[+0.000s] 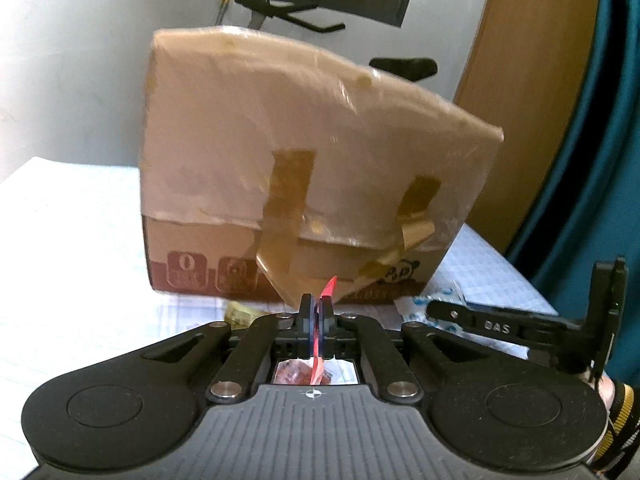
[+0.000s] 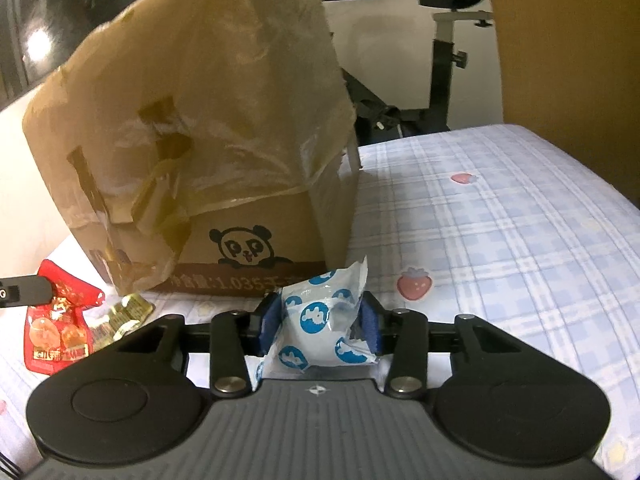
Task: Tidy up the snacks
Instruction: 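Carry red packet and blue-and-white packet over the box and release both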
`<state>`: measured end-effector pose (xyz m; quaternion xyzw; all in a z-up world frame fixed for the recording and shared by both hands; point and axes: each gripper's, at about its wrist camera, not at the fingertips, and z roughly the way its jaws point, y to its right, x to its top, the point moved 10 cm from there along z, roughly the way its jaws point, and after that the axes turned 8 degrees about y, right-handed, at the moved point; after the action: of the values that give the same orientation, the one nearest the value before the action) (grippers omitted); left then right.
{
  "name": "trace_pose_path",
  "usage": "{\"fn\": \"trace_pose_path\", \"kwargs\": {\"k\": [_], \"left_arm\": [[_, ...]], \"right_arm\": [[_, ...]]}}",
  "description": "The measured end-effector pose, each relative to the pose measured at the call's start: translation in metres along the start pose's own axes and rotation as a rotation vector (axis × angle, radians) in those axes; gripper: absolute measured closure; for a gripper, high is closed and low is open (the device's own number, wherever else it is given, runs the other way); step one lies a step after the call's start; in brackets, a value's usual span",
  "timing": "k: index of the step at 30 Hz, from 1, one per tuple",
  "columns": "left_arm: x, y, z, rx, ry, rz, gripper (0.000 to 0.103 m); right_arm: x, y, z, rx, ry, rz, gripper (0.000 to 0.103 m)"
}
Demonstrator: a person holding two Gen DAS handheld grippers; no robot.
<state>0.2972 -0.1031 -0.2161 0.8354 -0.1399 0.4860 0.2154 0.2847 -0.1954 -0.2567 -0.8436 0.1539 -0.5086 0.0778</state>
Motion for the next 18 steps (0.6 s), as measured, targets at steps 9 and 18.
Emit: {"fn": "trace_pose_path", "kwargs": {"k": [9,18], "left_arm": [[0.040,-0.009,-0.031,0.003,0.104,-0.032,0.100],[0.090,-0.002,-0.060,-0.033,0.221,-0.021,0.100]], "right_arm": [[0.039,-0.004,-0.051,0.046,0.103,0.032,0.061],[0.098,-0.036,-0.109,0.159,0.257,0.013,0.062]]}}
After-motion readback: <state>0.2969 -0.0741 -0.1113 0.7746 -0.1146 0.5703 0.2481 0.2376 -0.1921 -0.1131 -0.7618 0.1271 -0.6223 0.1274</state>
